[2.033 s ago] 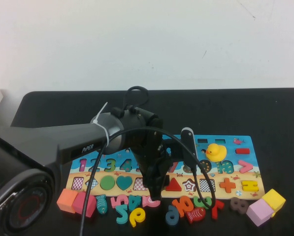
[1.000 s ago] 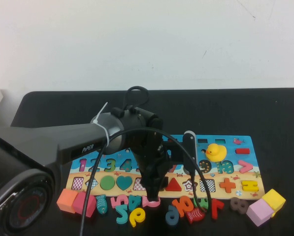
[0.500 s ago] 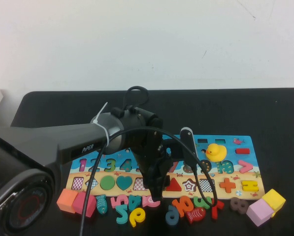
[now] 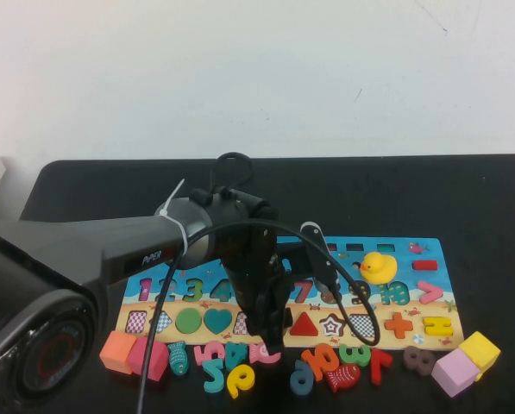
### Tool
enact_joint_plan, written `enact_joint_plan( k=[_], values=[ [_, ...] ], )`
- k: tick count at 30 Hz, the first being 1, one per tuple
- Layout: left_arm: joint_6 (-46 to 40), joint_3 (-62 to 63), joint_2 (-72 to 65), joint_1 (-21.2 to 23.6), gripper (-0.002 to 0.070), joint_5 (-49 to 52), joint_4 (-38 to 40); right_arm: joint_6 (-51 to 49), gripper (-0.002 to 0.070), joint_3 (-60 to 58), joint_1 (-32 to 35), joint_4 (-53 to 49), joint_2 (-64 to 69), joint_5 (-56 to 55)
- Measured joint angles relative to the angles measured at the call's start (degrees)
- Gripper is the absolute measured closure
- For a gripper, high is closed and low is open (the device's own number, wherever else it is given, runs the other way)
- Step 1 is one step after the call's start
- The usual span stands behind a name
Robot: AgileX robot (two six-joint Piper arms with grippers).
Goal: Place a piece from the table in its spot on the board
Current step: Place the "Pentagon" into the hole of the Pentagon
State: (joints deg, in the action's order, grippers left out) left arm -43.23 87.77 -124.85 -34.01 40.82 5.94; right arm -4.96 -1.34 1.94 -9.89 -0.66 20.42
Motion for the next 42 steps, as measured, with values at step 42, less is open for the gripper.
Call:
enact_joint_plan(
  k=[42],
  values=[
    [1.9, 0.1, 2.5, 0.0, 0.0322, -0.7, 3.2, 0.0, 0.0657, 0.0, 0.0, 0.0, 0.0, 0.0]
  ],
)
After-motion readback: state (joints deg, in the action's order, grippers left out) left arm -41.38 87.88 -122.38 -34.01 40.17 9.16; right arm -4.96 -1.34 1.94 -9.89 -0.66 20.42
